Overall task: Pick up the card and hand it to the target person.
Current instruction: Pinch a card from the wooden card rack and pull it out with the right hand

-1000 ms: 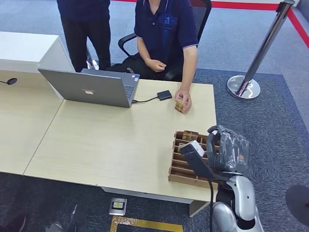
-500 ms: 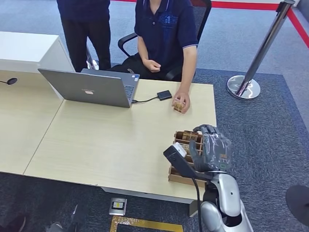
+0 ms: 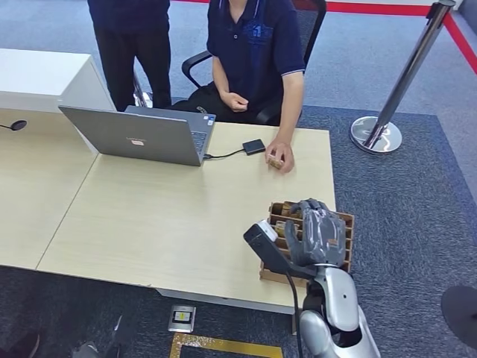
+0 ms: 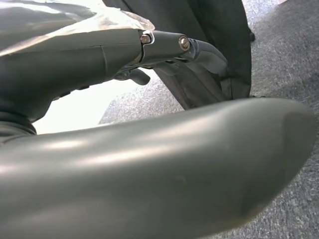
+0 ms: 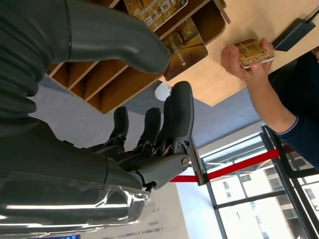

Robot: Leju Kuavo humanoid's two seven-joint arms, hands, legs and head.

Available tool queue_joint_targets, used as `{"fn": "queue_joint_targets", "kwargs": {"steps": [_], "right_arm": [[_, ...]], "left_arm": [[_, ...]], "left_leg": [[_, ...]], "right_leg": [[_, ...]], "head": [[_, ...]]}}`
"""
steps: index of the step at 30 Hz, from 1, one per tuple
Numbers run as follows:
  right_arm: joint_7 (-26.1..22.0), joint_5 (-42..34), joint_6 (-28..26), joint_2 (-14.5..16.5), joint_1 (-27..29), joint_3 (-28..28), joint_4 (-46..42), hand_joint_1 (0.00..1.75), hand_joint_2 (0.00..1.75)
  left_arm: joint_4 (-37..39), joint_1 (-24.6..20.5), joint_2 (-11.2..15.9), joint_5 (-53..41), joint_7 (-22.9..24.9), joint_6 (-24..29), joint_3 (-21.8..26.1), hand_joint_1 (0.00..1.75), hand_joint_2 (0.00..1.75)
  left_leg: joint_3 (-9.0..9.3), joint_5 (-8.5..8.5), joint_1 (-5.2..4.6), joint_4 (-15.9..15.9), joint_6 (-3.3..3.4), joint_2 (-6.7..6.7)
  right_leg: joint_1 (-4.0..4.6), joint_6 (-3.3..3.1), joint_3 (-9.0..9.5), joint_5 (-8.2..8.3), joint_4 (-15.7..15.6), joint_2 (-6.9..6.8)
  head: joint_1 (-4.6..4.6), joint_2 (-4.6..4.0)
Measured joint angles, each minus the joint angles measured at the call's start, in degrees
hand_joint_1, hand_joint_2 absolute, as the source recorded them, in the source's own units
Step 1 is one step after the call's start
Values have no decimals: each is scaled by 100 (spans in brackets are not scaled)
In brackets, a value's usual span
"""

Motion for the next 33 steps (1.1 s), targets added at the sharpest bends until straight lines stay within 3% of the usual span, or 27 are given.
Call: {"fn": "queue_joint_targets", "kwargs": {"steps": [33], "right_arm": [[374, 406, -114, 231, -251, -115, 1238, 76, 175]], "left_arm": [[12, -11, -26, -27, -20, -62, -4, 0, 0]], "left_leg": [[0, 0, 0, 0, 0, 0]], "right_leg": [[0, 0, -1, 0, 0, 0]], "head": [[0, 0]]}}
